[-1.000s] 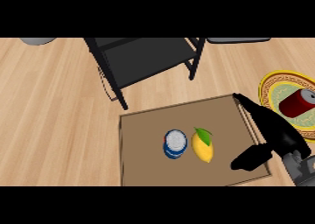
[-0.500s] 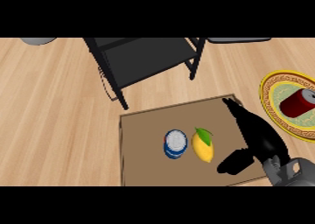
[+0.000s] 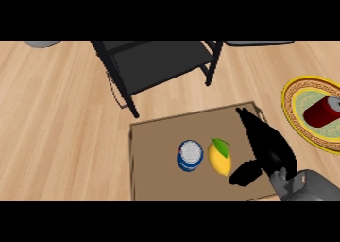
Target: Pick the lemon from the tray and place it in the tiered shelf
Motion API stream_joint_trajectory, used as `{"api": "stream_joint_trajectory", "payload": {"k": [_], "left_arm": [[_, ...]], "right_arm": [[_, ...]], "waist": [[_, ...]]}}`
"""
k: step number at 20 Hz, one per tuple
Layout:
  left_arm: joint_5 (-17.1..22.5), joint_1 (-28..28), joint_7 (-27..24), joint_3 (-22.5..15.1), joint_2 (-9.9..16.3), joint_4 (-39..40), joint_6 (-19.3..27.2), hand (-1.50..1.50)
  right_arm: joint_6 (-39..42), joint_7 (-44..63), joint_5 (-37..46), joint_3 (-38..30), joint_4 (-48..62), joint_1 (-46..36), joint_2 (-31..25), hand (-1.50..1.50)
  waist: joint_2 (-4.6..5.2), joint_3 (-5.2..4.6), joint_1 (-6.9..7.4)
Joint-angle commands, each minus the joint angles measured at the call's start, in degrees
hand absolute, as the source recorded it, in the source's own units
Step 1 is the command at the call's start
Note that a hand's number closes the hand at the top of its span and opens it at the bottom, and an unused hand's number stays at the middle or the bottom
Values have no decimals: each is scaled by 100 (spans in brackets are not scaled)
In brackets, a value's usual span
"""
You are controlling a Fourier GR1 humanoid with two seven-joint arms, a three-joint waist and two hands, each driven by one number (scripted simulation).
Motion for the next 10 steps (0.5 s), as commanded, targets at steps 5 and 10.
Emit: {"api": "stream_joint_trajectory", "payload": {"k": [5, 10], "left_arm": [[-234, -1627, -554, 364, 126, -434, -156, 0], [-146, -1599, -574, 397, 179, -428, -167, 0]], "right_arm": [[-272, 91, 394, 118, 193, -139, 482, -150], [-387, -54, 525, 147, 424, -69, 637, -150]], "waist": [[2, -34, -191], [3, -33, -188]]}}
